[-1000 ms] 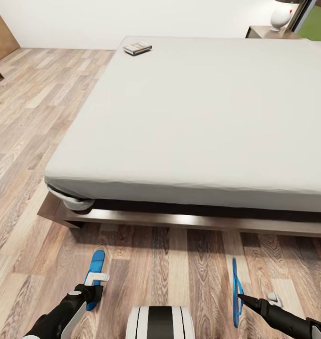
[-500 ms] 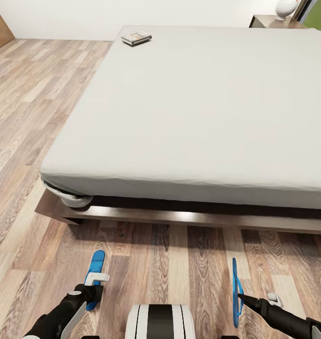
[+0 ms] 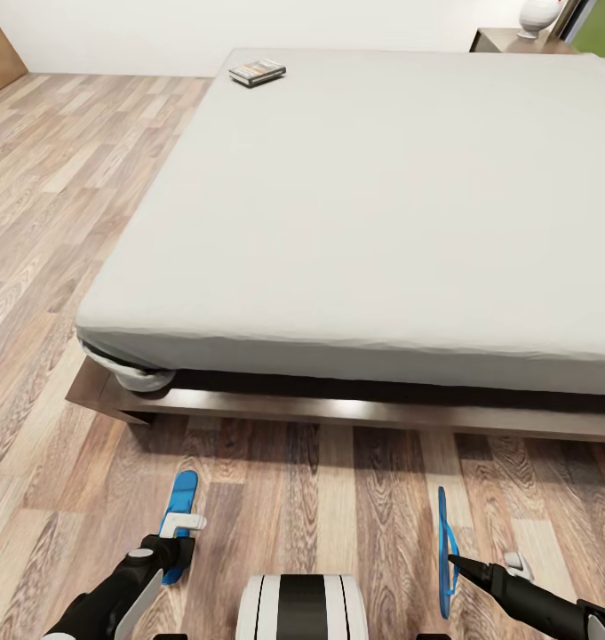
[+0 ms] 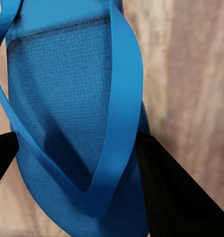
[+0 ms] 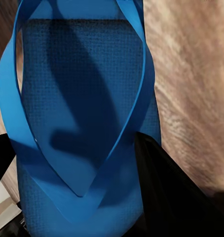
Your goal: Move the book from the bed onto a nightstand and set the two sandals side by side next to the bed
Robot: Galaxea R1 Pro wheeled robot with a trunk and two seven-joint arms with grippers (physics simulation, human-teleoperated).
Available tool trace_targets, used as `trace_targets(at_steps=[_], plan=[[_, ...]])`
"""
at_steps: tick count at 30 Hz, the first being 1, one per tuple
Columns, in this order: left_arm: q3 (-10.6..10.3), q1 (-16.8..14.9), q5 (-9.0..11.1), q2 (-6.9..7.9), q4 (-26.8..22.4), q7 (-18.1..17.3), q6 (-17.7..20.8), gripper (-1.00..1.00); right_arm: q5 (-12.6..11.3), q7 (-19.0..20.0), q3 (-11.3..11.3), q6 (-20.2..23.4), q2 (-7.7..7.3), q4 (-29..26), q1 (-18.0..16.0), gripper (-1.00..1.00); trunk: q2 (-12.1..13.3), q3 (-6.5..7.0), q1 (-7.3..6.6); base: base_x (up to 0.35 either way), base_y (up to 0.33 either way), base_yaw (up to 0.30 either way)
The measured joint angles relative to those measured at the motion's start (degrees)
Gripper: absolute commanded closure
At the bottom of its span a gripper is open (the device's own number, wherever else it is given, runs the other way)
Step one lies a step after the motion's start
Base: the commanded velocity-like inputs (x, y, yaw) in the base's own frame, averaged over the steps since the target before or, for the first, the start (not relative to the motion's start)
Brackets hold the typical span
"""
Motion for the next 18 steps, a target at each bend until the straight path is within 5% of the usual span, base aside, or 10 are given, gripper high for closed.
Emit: trace_targets(at_steps=[5, 18], plan=[[0.8, 0.0, 0.0, 0.00, 0.1, 0.1, -4.4, 1.00, 0.0, 0.0, 0.0, 0.0, 0.00, 0.0, 0.0, 1.00, 0.0, 0.00, 0.00, 0.000, 0.000, 0.000], [1.2, 0.0, 0.1, 0.06, 0.2, 0.2, -5.0, 1.00, 0.0, 0.0, 0.0, 0.0, 0.00, 0.0, 0.0, 1.00, 0.0, -0.66, 0.08, 0.000, 0.000, 0.000]])
